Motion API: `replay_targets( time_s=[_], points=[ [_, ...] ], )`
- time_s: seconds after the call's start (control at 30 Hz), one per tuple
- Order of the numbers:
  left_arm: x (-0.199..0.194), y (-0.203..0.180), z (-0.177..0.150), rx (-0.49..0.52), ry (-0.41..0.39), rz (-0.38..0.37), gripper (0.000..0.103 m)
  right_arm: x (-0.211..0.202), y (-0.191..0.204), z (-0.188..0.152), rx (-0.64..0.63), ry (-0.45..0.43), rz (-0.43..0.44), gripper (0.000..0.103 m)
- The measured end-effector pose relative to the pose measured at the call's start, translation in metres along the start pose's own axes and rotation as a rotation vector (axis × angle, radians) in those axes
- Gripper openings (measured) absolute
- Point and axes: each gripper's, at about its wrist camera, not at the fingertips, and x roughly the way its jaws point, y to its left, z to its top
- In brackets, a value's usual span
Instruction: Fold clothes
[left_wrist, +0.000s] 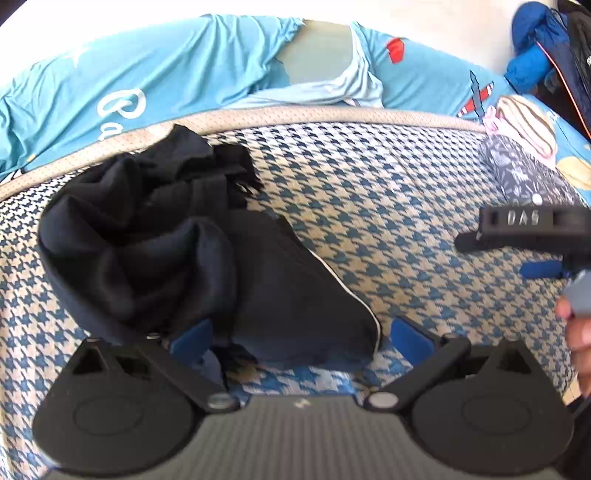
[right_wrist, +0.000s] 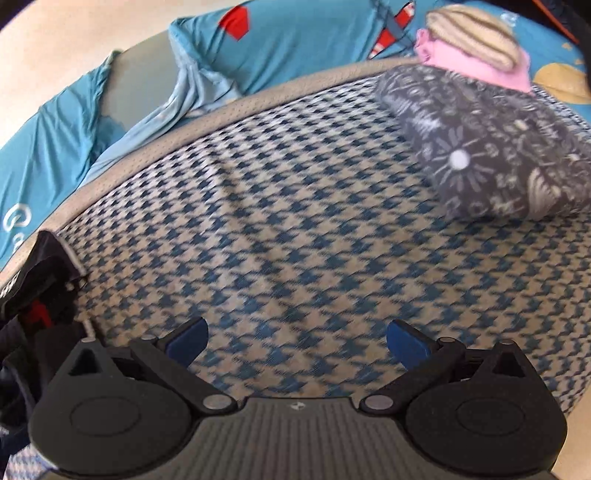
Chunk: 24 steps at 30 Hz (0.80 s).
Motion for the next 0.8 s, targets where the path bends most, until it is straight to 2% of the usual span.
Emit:
replay_targets(
  time_s=[0.17,0.4,0.8],
  points=[
    [-0.008,0.014,0.009,-0.055,-0.036,0.016,0.103,0.002,0.021,-0.009,-0.067,0.020,0.042,0.103],
    [-0.016,0.035,0.014,-0.134,-0.062,0.045,0.103,0.001,0.048,-0.020,-0.172,0.001,0.051,0.103],
    [-0.014,0.035,0.012,-0.140,-0.049,0.048,0.103,0.000,0.058,-0.022,-0.192,0.016,0.095,0.103]
  ],
)
